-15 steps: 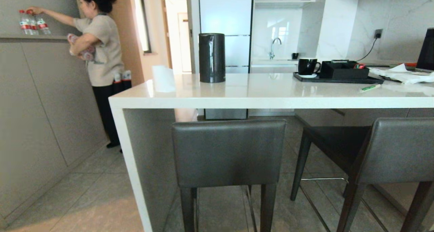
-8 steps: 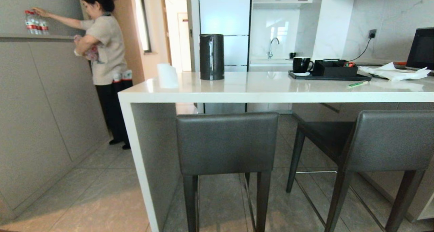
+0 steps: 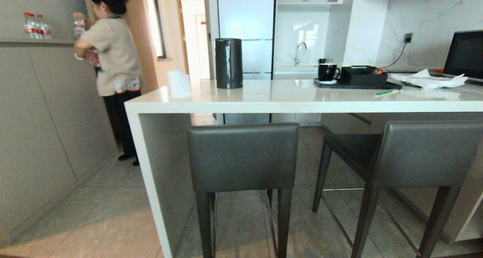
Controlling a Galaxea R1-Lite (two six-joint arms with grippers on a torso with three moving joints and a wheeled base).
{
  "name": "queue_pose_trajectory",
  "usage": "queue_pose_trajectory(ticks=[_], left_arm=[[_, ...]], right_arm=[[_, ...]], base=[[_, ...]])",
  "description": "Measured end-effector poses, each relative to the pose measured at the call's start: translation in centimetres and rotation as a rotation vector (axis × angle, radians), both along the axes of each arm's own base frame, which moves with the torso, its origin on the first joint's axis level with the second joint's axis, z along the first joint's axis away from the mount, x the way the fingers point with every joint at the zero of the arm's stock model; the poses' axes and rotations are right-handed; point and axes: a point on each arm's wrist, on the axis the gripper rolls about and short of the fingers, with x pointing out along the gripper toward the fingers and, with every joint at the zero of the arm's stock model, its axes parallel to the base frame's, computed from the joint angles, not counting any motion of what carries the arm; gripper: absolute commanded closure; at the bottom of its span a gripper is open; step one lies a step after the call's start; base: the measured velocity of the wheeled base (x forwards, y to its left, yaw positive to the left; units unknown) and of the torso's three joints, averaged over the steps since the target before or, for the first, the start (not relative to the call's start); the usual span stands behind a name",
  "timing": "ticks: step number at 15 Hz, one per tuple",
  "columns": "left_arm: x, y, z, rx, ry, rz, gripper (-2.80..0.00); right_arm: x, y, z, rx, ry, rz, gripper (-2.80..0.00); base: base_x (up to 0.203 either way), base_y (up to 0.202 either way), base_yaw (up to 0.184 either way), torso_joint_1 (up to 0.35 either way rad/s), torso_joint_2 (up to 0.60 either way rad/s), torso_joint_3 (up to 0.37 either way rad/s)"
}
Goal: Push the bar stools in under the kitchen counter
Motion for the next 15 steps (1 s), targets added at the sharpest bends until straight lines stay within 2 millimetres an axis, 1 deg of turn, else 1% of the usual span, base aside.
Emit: queue_pose_trajectory(ticks=[15], left_arm=[[0.0, 0.0, 0.0, -0.002, 0.0, -0.001, 0.0]], right_arm=[[0.0, -0.01, 0.0, 0.018, 0.001, -0.005, 0.0]], base=[[0.0, -0.195, 0.002, 0.005, 0.0, 0.002]])
